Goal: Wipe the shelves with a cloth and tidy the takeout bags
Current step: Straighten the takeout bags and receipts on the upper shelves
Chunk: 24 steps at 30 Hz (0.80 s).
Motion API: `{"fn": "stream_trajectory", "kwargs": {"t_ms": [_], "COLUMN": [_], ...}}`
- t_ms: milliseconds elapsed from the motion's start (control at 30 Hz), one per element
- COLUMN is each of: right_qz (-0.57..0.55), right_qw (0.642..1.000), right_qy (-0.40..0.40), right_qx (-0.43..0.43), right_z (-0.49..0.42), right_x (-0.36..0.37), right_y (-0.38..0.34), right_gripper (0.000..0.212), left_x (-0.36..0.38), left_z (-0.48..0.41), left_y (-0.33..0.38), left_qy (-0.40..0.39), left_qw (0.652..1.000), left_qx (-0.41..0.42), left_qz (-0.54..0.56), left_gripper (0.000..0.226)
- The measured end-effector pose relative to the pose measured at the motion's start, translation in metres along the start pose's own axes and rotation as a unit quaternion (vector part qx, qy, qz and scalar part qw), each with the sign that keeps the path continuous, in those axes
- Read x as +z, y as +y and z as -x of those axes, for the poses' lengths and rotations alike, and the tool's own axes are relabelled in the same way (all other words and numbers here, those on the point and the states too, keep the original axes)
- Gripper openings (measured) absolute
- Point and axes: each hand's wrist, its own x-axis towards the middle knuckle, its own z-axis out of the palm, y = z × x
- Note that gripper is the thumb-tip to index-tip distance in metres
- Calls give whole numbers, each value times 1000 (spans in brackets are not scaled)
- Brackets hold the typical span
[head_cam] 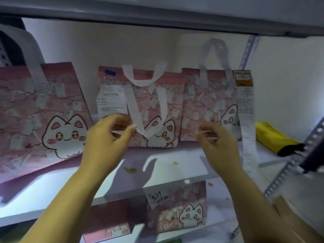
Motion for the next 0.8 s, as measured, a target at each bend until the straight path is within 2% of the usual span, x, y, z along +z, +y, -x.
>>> {"fn": "stream_trajectory", "kwargs": {"t_ms": [167,300,500,633,800], "right_qz": [34,46,125,182,137], "right_qw": [999,996,988,980,985], "right_qy": [25,58,92,79,-25], "right_qx": [30,54,22,5,101], "right_z": [15,7,-34,-62,-96], "right_x": [-35,-67,-107,-126,-134], "right_y": [18,36,76,108,136], "right_gripper": [11,11,23,41,52], "left_x": [37,69,124,160,191], "left_z": [17,17,-4,-12,-10], "left_y": [14,26,47,53,52], "left_qy": [-55,-90,-55,0,26], "left_qw": [998,996,996,996,996], "left_qx": [-2,19,55,43,-14], "left_qz": [37,19,-50,-78,-79], "left_gripper": [14,19,27,35,44]}}
